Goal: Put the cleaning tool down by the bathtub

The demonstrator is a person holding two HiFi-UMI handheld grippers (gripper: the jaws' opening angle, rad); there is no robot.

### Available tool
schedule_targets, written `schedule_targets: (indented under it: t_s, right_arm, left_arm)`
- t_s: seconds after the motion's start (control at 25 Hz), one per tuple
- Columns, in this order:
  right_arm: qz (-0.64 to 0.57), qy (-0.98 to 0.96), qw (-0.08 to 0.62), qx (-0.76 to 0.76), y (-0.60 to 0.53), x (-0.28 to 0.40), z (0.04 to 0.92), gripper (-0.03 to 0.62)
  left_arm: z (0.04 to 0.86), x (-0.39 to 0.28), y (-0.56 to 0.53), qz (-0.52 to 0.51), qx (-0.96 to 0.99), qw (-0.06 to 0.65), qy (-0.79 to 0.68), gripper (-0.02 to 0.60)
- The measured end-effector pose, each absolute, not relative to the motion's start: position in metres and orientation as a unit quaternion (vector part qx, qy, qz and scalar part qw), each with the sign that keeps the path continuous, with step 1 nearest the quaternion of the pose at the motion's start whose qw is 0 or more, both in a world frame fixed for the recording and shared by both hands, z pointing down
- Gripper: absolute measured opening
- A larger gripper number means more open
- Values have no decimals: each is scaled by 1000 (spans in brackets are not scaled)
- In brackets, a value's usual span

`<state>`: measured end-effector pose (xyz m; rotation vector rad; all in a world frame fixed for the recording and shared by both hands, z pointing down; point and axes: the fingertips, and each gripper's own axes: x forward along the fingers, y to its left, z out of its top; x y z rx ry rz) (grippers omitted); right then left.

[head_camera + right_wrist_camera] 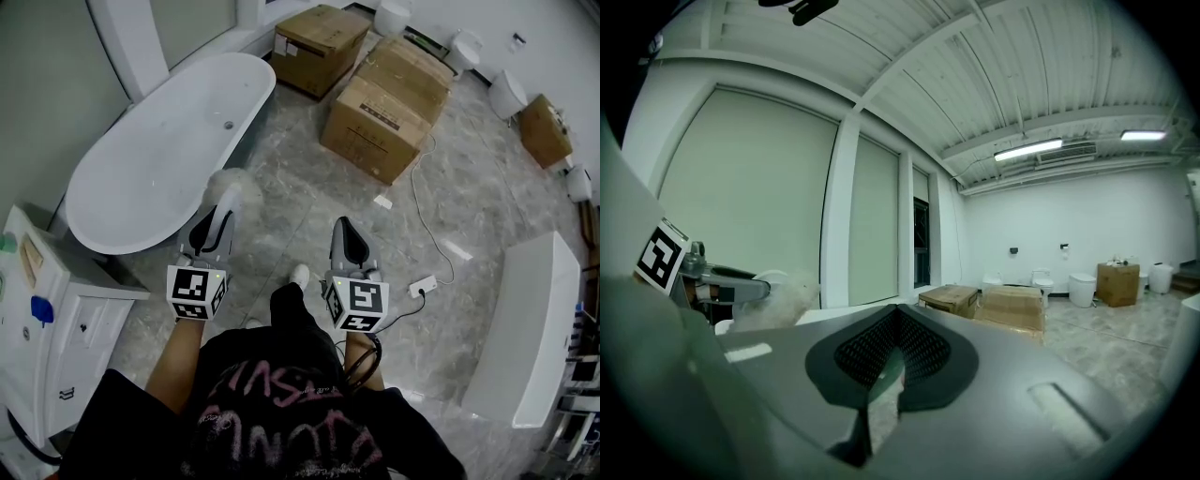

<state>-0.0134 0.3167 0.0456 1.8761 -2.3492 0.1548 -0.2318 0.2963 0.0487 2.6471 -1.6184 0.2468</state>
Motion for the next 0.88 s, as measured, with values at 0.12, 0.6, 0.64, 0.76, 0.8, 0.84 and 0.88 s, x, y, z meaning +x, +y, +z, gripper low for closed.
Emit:
schedule_targets:
  t_s: [0.12,0.6,0.64,0.76,0.8,0.84,0.88]
  right_arm:
    - [59,-779,68,620,302,-8,51,14]
    - [88,-789,81,602,222,12,78,14]
    - [90,-791,83,599,214,13,80,14]
    - [97,-794,87,594,188,19,88,14]
    - [100,-794,88,593,180,21,90,14]
    - [102,-794,90,592,172,25,93,14]
    - [105,-794,91,592,164,30,97,14]
  left_arm:
    - [54,-226,284,87,851,18,-518,94]
    - [75,-200,214,119,847,31,-517,94]
    - [77,-197,206,121,846,32,-518,94]
    - [85,-189,180,127,845,38,-518,94]
    - [87,-185,172,130,845,40,-517,94]
    - [90,-182,164,132,845,42,-517,94]
    - [92,-178,156,134,844,43,-517,94]
